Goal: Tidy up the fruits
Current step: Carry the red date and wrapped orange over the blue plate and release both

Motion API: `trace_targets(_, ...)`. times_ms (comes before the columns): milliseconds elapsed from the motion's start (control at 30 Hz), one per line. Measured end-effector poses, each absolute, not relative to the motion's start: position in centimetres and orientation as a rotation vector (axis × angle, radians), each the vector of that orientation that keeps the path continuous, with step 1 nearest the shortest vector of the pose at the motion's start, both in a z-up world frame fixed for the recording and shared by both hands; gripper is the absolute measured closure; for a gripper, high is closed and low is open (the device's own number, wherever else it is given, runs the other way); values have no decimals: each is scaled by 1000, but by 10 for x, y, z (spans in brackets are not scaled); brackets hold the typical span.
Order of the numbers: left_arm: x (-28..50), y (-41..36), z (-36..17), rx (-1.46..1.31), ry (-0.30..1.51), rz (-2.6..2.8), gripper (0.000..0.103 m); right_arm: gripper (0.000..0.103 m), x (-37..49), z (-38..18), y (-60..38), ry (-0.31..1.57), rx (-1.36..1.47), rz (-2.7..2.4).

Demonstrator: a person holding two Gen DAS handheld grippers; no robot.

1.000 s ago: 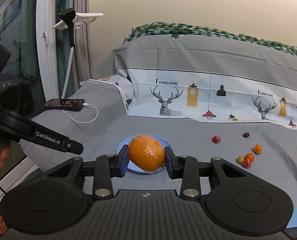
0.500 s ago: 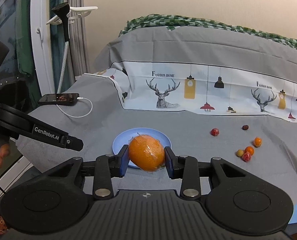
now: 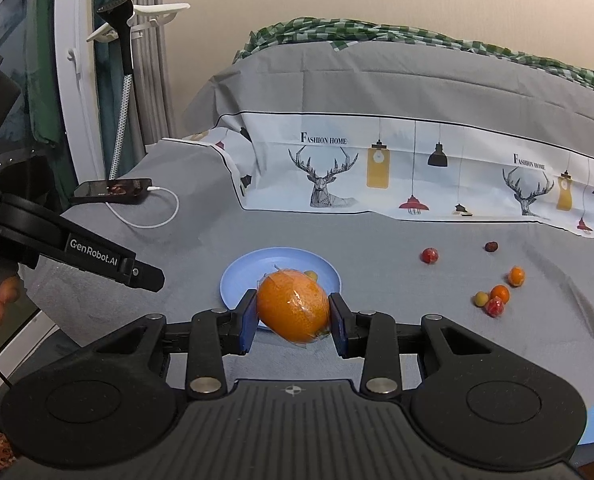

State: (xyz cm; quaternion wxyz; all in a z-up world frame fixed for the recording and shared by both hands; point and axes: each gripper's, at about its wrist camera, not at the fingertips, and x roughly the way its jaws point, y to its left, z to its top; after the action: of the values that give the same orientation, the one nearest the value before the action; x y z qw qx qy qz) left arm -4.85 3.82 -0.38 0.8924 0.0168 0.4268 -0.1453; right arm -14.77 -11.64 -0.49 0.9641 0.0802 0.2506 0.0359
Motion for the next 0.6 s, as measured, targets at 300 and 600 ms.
trace_targets(300,-34,40,-6,36,886,-284,68,65,-134,-8,-120,521,170,56)
trace_targets(600,11,37,-29,47,927,-262,68,65,-89,-32,-121,605,189,63)
